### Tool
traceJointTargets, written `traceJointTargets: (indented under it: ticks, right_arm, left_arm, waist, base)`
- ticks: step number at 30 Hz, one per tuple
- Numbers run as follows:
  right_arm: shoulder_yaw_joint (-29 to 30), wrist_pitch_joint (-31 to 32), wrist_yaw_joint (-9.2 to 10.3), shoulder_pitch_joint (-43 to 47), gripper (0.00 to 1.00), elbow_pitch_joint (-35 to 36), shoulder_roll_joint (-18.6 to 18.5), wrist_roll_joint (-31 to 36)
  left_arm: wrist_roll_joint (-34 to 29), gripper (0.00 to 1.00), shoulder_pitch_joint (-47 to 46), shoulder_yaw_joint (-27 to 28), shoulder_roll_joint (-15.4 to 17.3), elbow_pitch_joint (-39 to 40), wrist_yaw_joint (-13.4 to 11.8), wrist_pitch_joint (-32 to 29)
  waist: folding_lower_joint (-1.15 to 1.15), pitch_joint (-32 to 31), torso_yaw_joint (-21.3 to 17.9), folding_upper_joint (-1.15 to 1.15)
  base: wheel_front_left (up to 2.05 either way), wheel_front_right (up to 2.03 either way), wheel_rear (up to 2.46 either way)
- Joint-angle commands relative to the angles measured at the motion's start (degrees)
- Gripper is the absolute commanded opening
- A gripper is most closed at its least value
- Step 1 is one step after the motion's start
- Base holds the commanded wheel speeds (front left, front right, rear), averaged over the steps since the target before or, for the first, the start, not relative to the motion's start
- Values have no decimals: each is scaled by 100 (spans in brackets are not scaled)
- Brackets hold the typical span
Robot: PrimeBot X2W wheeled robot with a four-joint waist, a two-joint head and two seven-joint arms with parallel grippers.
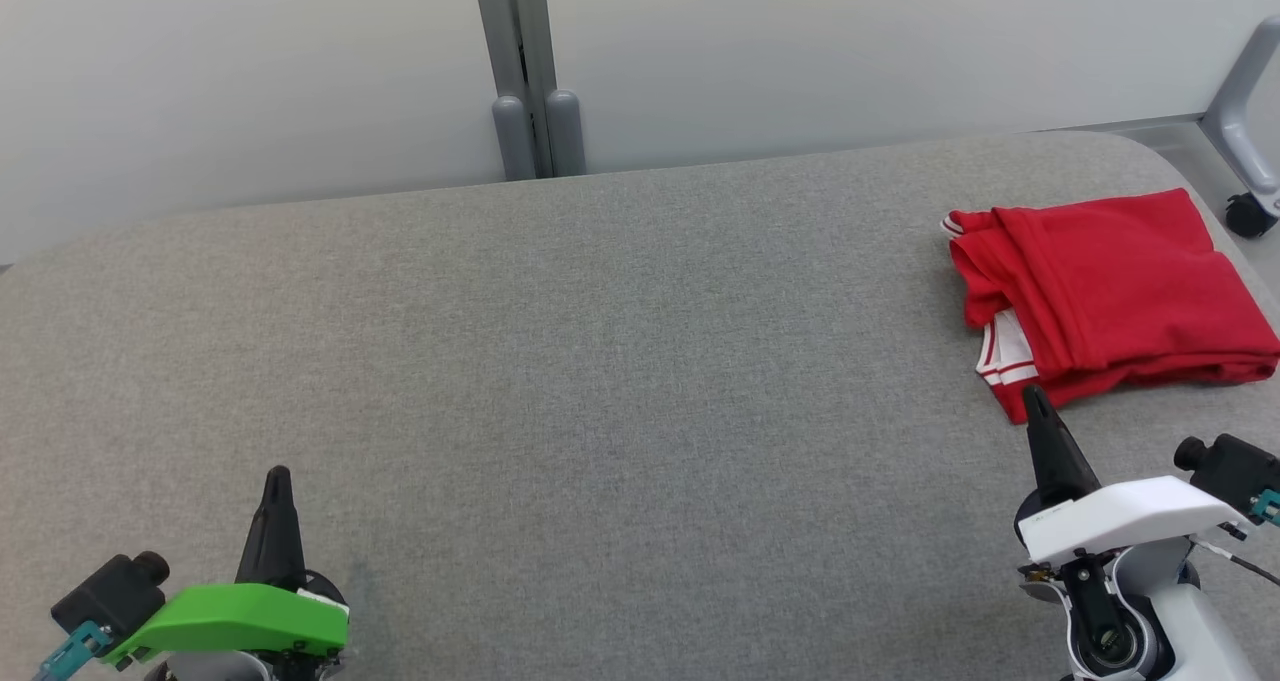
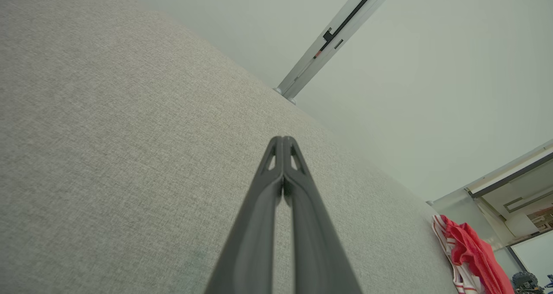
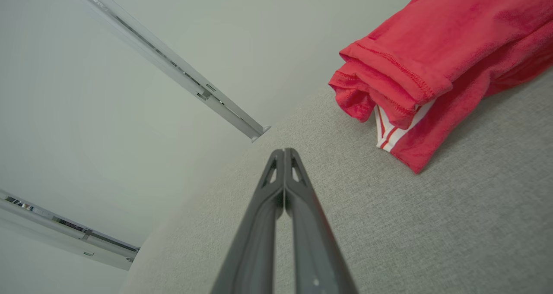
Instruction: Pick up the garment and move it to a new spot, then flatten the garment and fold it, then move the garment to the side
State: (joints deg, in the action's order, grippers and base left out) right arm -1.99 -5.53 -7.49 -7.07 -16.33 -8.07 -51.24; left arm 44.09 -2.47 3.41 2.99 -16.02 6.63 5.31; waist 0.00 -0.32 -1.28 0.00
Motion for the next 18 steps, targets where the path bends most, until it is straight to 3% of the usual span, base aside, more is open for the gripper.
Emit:
traceJointTargets:
  ticks: [1,18]
  right_arm:
    - [67,46,-1,-29,0,99,-13,-185]
    - [278,355,-1,7,0,141,128,-1218]
  left_arm:
    - [235,0,-176,32,20,90,31,-37]
    - [1436,0,-247,113,12,123,48,-343]
  waist:
    - [0,1,2,0]
    - [0,10,27,0]
  base:
    - [0,0,0]
    - [0,0,0]
